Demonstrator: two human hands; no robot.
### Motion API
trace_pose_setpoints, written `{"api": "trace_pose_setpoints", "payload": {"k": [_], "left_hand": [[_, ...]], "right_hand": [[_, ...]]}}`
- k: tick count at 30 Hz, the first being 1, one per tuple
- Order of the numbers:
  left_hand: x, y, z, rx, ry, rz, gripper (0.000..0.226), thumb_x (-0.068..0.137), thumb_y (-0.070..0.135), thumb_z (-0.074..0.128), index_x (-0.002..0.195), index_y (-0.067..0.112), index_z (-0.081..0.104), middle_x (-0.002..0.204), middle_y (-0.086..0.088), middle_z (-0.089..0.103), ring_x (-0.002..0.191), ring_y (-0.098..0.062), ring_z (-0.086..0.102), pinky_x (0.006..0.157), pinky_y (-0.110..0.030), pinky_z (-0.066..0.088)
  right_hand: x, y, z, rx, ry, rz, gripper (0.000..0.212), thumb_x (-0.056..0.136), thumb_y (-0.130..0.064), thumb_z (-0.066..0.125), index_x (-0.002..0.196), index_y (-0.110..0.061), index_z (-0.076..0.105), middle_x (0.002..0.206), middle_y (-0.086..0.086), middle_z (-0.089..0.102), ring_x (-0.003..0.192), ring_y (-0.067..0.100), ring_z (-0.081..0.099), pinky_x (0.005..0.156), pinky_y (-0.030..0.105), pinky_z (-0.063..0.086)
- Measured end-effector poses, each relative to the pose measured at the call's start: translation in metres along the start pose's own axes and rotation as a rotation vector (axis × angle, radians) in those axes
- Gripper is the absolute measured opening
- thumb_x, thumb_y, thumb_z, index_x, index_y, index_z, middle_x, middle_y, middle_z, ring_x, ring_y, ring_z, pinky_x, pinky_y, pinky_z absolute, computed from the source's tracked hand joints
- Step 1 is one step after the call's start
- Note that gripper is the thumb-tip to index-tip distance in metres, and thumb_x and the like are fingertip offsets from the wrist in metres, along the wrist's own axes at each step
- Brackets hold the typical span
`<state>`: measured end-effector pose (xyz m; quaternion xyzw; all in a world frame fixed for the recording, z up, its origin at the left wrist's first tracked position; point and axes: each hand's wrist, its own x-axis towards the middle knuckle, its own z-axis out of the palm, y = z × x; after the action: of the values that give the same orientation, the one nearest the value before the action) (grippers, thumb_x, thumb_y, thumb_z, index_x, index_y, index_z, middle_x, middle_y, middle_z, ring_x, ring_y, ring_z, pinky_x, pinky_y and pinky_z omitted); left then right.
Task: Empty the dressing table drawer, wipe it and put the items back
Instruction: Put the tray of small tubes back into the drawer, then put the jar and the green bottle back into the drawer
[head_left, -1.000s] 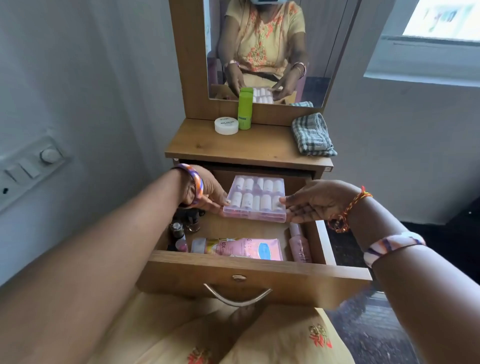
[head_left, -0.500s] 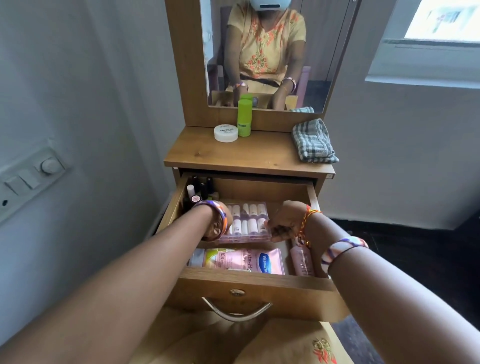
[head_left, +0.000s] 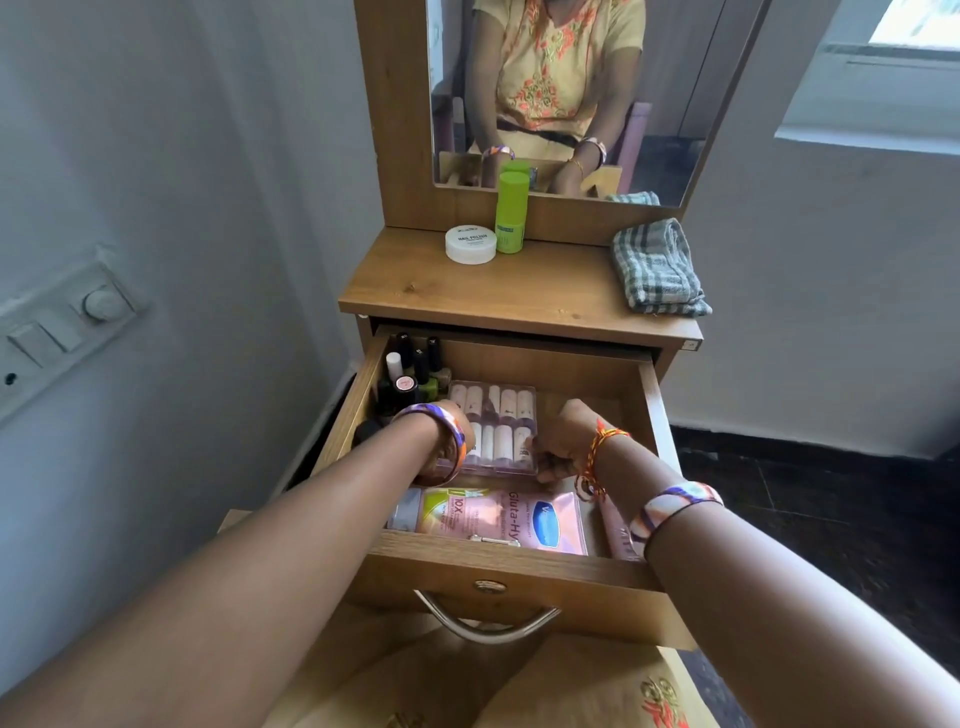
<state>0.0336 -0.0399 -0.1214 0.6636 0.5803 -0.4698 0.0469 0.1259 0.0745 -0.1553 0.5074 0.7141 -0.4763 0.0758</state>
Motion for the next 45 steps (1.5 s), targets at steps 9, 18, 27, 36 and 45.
{"api": "trace_pose_setpoints", "payload": {"k": [9,18,27,36,45], "left_hand": [[0.003,0.001,-0.003,-0.079,0.058,-0.055,0.015,0.096,0.007,0.039,0.095,0.006,0.054,0.090,-0.006,0.049,0.082,-0.022,0.046,0.070,-0.024,0.038],[0.003,0.004,-0.004,-0.153,0.048,-0.082,0.019,0.096,0.009,0.041,0.106,0.004,0.057,0.091,-0.007,0.047,0.083,-0.023,0.045,0.075,-0.025,0.041],[-0.006,0.009,-0.013,-0.710,0.061,-0.291,0.006,0.096,0.003,0.037,0.093,0.004,0.042,0.093,-0.009,0.044,0.085,-0.022,0.041,0.080,-0.023,0.045],[-0.023,-0.052,-0.034,-1.797,0.458,-0.465,0.014,0.089,0.001,0.054,0.078,0.003,0.061,0.083,-0.013,0.061,0.070,-0.020,0.058,0.061,-0.028,0.049],[-0.004,-0.123,-0.042,-1.589,0.831,-0.712,0.037,0.086,0.011,0.062,0.121,0.004,0.054,0.130,-0.015,0.055,0.119,-0.030,0.053,0.097,-0.029,0.042]], "right_hand": [[0.005,-0.001,0.007,0.001,0.054,-0.032,0.021,0.089,-0.004,0.059,0.069,-0.003,0.050,0.062,0.012,0.057,0.027,0.014,0.056,0.036,0.025,0.053],[0.011,0.001,0.012,0.011,0.161,-0.093,0.016,0.086,-0.005,0.062,0.074,-0.009,0.052,0.098,0.016,0.066,0.093,0.028,0.068,0.081,0.034,0.058],[0.006,-0.001,0.009,-0.013,0.155,-0.103,0.011,0.086,-0.006,0.062,0.094,-0.004,0.055,0.103,0.016,0.066,0.094,0.029,0.066,0.082,0.034,0.057],[-0.027,-0.058,-0.023,-0.278,0.242,-0.346,0.020,0.082,-0.017,0.064,0.095,-0.002,0.063,0.093,0.016,0.069,0.084,0.029,0.068,0.077,0.037,0.058],[0.004,-0.126,-0.060,0.223,0.435,-0.495,0.042,0.079,-0.007,0.067,0.120,-0.013,0.059,0.098,0.008,0.062,0.087,0.022,0.062,0.084,0.035,0.056]]}}
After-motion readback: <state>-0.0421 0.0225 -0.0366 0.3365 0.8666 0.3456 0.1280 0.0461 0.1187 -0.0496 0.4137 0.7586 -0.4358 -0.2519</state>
